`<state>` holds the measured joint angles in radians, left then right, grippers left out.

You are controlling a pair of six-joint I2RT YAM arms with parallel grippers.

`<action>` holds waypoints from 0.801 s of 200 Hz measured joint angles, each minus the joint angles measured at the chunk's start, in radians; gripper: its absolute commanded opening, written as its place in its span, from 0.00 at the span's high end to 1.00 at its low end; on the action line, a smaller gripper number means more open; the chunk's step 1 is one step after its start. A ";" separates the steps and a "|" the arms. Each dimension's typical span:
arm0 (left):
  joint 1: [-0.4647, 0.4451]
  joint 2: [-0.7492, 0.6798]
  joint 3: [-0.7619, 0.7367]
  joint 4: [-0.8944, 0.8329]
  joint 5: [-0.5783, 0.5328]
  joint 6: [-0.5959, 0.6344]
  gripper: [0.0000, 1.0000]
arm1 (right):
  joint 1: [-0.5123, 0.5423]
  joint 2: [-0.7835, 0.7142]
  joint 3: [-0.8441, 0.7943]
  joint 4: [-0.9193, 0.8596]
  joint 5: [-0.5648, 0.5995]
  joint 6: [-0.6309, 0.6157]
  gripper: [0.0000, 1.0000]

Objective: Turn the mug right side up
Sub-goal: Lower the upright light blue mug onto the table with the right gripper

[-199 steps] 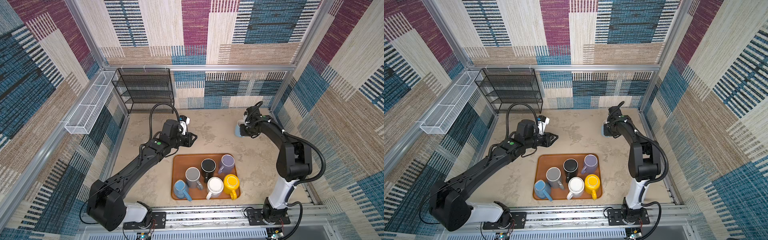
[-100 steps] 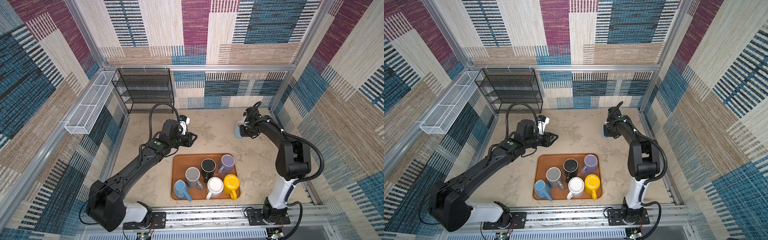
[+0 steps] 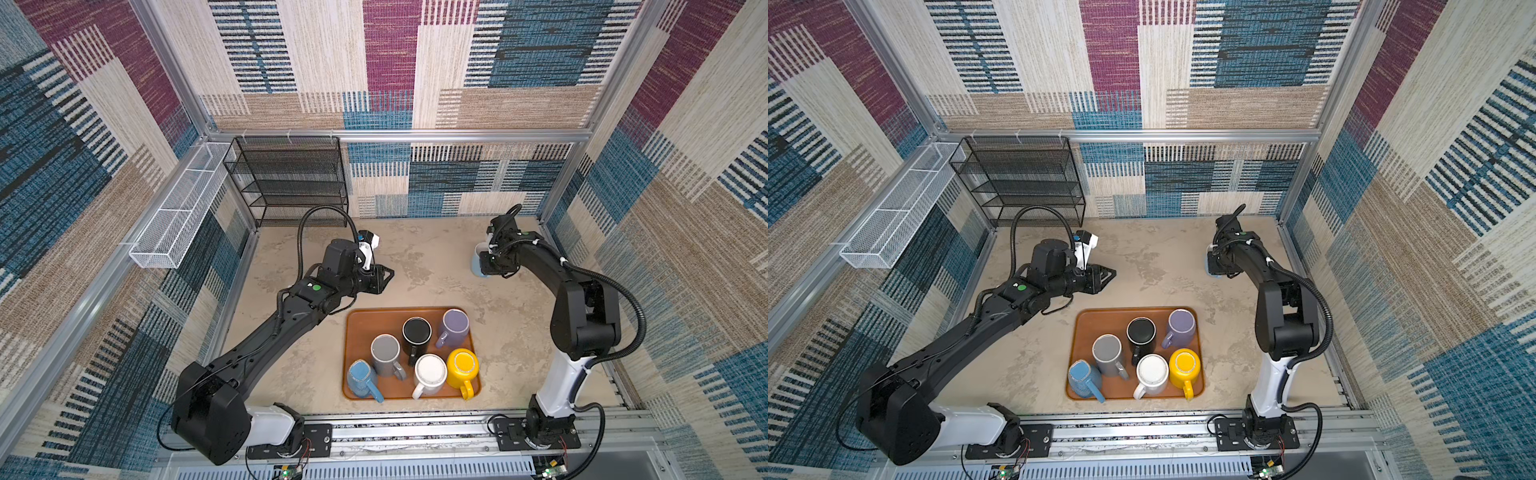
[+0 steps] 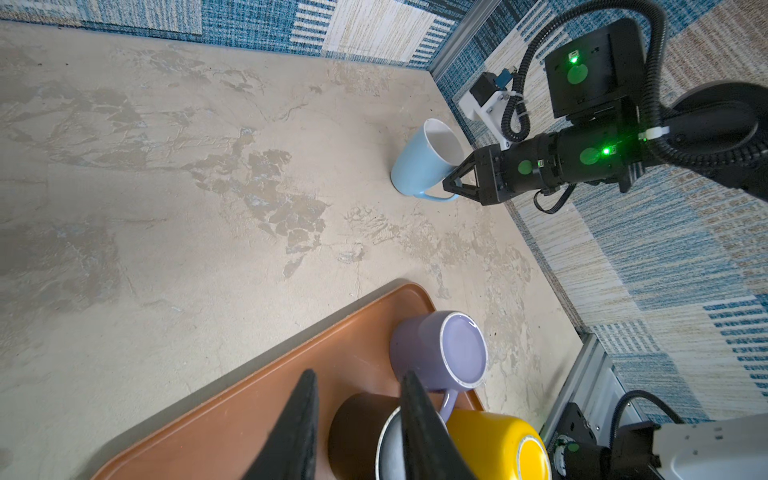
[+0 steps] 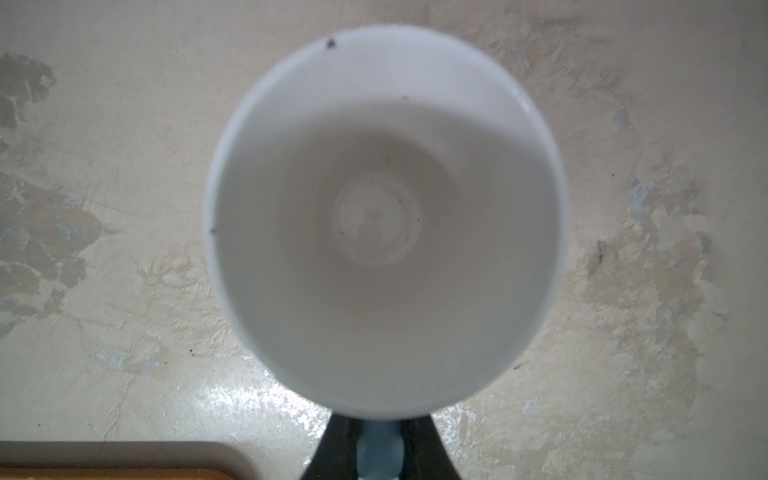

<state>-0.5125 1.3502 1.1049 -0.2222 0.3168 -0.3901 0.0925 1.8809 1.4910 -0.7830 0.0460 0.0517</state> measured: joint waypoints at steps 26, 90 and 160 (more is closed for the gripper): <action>0.000 -0.008 -0.002 -0.002 -0.013 0.001 0.69 | 0.000 0.001 0.000 0.000 -0.001 0.000 0.84; 0.000 -0.027 -0.003 -0.030 -0.064 0.007 0.70 | 0.000 0.001 0.000 0.000 -0.001 0.010 0.77; 0.000 -0.040 -0.003 -0.064 -0.102 0.008 0.67 | 0.000 -0.006 -0.002 0.001 -0.002 0.022 0.65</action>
<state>-0.5125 1.3102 1.1023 -0.2859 0.2150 -0.3824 0.0921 1.8751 1.4895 -0.7822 0.0444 0.0734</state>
